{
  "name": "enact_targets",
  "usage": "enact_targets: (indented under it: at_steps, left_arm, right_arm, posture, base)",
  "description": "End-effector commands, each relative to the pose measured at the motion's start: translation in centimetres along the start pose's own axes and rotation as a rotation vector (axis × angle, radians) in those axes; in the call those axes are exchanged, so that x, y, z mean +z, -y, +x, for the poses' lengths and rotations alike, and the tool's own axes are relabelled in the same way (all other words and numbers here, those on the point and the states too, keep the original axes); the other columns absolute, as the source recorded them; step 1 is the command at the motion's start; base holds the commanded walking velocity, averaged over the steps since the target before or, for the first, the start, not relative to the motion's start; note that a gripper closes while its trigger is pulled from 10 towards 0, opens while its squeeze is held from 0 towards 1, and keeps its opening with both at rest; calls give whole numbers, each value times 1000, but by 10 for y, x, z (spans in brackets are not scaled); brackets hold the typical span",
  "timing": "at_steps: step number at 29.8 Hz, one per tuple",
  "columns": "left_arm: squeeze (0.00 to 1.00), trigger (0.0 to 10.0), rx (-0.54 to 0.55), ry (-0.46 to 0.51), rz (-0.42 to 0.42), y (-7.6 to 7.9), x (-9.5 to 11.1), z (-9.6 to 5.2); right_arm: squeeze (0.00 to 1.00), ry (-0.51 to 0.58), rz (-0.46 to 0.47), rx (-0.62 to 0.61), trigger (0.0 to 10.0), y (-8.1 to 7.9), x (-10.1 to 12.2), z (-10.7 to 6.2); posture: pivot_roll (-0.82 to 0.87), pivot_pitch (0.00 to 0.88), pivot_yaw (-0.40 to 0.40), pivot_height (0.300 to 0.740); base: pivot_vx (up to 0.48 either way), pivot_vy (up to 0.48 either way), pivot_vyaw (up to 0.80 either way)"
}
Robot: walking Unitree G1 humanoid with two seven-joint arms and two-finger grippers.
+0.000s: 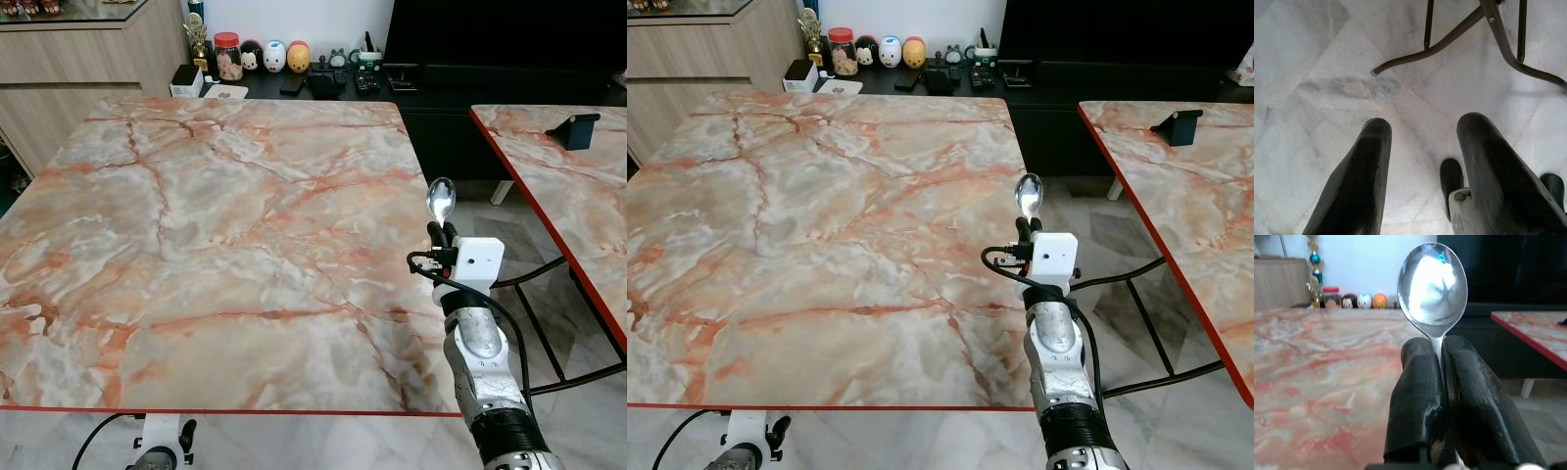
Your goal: Setting the table
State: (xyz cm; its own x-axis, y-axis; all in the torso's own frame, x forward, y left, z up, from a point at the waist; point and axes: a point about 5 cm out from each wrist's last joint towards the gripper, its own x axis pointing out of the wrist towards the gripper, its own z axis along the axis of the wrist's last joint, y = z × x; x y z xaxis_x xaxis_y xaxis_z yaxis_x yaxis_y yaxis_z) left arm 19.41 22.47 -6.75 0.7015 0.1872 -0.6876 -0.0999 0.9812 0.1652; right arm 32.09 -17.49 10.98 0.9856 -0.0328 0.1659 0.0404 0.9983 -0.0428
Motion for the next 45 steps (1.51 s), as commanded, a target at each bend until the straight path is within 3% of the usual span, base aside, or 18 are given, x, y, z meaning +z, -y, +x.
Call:
enact_targets:
  at_steps: [1,7,11,18,26,34,45]
  left_arm:
    - [0,10000,0,-7,6,-2,-3,-1]
    - [0,10000,16,-30,11,-10,-13,-5]
    - [0,10000,63,-59,-41,-20,-25,-9]
    - [0,10000,73,-83,-33,-24,-38,-16]
    - [0,10000,69,-77,-28,-22,-36,-15]
    - [0,10000,52,-58,-23,-16,-28,-11]
    - [0,10000,48,-50,-22,-14,-25,-10]
  right_arm:
    - [0,24,-6,-1,10000,-1,4,-1]
    - [0,26,-12,-5,10000,-1,4,-3]
    - [0,33,-16,-11,10000,0,6,-1]
    - [0,45,-21,-14,10000,1,10,3]
    - [0,60,-22,-19,10000,2,15,7]
    - [0,168,-56,-20,10000,6,37,13]
    - [0,180,-46,-15,10000,2,41,15]
  posture:
    - [2,0,-42,740]
    - [1,0,-42,740]
    - [-1,0,-44,740]
    - [0,0,-53,740]
    - [0,0,-55,740]
    - [-7,0,-55,740]
    - [-3,0,-51,740]
  base:
    - [0,0,0]
    - [0,0,0]
    - [0,0,0]
    - [0,0,0]
    - [0,-97,0]
    - [0,-266,0]
    - [0,-266,0]
